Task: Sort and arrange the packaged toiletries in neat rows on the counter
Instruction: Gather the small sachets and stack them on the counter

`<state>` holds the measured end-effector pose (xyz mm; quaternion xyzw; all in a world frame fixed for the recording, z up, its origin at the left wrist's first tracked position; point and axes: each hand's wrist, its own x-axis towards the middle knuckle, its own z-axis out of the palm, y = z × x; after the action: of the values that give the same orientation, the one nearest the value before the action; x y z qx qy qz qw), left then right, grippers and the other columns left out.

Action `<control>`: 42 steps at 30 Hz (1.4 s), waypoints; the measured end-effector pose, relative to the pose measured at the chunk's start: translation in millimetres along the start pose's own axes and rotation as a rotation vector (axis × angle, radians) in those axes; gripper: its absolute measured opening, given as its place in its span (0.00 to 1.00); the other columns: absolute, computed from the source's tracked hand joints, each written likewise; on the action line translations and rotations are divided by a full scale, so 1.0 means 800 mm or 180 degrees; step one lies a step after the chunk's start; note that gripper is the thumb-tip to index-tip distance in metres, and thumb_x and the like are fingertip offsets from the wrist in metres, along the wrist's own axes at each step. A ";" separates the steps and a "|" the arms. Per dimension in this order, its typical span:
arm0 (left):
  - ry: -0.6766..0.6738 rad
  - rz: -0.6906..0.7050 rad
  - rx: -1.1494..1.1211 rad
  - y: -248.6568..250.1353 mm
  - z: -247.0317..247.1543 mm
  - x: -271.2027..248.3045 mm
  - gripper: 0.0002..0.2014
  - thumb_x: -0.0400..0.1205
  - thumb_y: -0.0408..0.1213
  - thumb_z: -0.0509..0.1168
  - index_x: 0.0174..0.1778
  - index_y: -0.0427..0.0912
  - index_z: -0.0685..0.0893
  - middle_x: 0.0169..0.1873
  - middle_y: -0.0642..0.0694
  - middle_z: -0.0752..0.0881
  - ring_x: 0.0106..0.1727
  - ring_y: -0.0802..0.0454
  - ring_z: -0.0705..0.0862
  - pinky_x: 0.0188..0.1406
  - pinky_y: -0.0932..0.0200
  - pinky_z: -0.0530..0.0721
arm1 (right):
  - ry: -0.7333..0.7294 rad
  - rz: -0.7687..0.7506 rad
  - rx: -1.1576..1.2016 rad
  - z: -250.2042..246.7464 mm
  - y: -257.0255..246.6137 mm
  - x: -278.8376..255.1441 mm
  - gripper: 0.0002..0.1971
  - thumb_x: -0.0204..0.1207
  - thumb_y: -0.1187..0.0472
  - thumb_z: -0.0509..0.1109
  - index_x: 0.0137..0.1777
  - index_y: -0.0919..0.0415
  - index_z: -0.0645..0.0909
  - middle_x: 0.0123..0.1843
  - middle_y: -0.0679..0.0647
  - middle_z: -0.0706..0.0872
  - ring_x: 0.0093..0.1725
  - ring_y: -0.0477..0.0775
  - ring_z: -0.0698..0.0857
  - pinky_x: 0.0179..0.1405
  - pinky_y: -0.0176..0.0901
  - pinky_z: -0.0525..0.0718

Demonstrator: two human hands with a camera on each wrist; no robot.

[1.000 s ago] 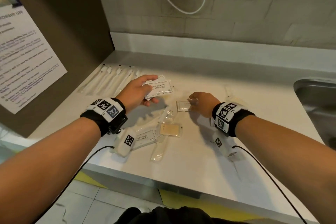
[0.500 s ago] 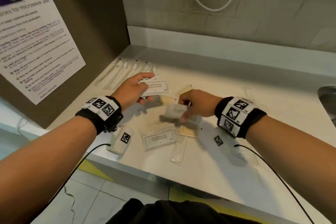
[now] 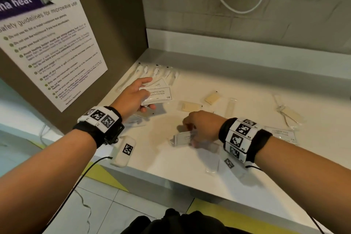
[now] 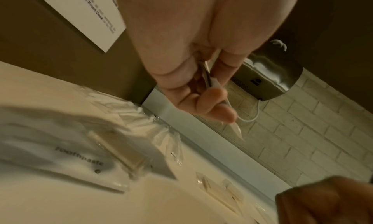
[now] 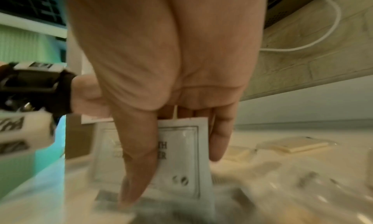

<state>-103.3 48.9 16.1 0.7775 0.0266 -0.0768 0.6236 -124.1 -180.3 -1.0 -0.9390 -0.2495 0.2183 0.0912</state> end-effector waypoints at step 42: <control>-0.1003 0.0320 -0.0184 0.068 0.187 0.018 0.09 0.89 0.41 0.57 0.63 0.44 0.75 0.51 0.41 0.88 0.29 0.51 0.87 0.15 0.65 0.73 | 0.1122 0.1080 0.1206 -0.080 0.148 -0.149 0.26 0.75 0.51 0.75 0.72 0.51 0.76 0.70 0.50 0.81 0.55 0.49 0.86 0.57 0.41 0.81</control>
<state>-94.2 -109.3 34.9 0.7379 -0.1081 -0.1657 0.6452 -137.3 -346.6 66.2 -0.9570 -0.0244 0.1069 0.2687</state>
